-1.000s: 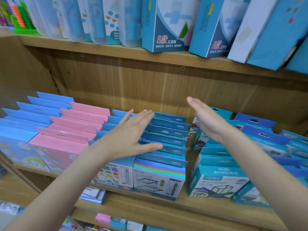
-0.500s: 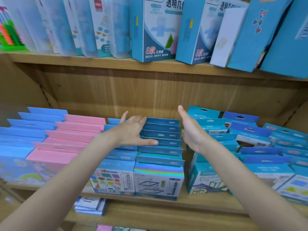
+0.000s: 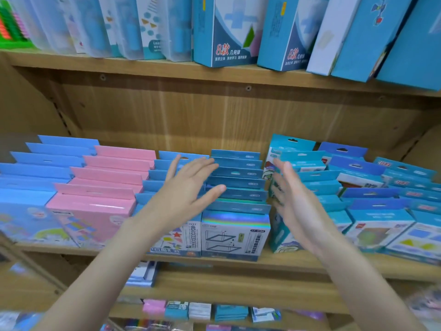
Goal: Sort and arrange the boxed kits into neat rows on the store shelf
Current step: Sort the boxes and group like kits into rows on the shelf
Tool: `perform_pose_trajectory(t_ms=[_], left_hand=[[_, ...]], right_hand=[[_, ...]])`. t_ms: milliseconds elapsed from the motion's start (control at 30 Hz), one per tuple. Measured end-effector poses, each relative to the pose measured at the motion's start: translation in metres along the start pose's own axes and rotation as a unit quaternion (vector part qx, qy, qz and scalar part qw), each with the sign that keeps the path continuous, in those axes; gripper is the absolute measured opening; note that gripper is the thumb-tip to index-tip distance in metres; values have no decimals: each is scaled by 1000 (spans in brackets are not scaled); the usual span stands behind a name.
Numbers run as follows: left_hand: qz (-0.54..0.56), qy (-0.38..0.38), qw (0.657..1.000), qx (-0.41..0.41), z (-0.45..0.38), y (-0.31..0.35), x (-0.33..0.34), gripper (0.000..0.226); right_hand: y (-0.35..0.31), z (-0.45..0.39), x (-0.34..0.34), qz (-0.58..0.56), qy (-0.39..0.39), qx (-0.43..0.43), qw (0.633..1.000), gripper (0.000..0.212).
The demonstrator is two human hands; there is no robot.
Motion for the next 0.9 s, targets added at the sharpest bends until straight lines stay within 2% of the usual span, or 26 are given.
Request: perform_pose_trajectory(t_ms=[100, 200, 300, 333, 367, 400, 433, 467, 500, 567, 600, 667, 733, 833, 900], left_hand=[[-65, 0, 997, 45, 13, 0, 11, 77], [-121, 3, 991, 59, 13, -2, 16, 69], [-97, 69, 991, 64, 16, 8, 11, 68], [-100, 82, 988, 80, 20, 18, 13, 69], [-122, 73, 984, 109, 26, 30, 22, 74], [-158, 49, 976, 145, 34, 45, 36, 82], [-193, 21, 965, 174, 40, 59, 52, 90], [-212, -3, 958, 193, 45, 71, 70, 93], [-231, -15, 953, 197, 48, 77, 85, 91], [-275, -11, 947, 168, 44, 79, 104, 84], [-282, -11, 947, 151, 42, 80, 110, 82], [-272, -10, 953, 136, 43, 84, 123, 81], [-267, -8, 950, 162, 49, 97, 143, 79], [-213, -42, 954, 208, 59, 123, 190, 74], [-175, -72, 965, 179, 61, 134, 222, 71]], right_hand=[[18, 7, 23, 68, 27, -16, 997, 61], [21, 2, 27, 106, 63, -35, 992, 53], [13, 10, 8, 170, 61, -94, 979, 55], [15, 19, -4, 234, 59, -129, 962, 57], [18, 30, -15, 350, 56, -185, 917, 58], [24, 38, -26, 473, 64, -256, 841, 57], [36, 41, -36, 564, 73, -338, 749, 53], [51, 42, -45, 592, 67, -391, 701, 45], [60, 37, -52, 571, 59, -415, 706, 39], [63, 17, -61, 504, 57, -421, 752, 32], [62, 10, -65, 488, 67, -423, 761, 30], [70, 3, -78, 493, 98, -437, 746, 30], [86, 6, -96, 513, 124, -443, 725, 31], [118, 9, -134, 499, 150, -419, 743, 26], [138, 7, -151, 490, 149, -415, 752, 24]])
Point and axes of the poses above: each hand's wrist, its own z-axis away from the middle knuckle, its own x-axis out of the palm, y = z × x, the point moved 1 cm from there along -z, towards the middle knuckle, and after that the axes turned 8 degrees about z, right-handed, at the moved point
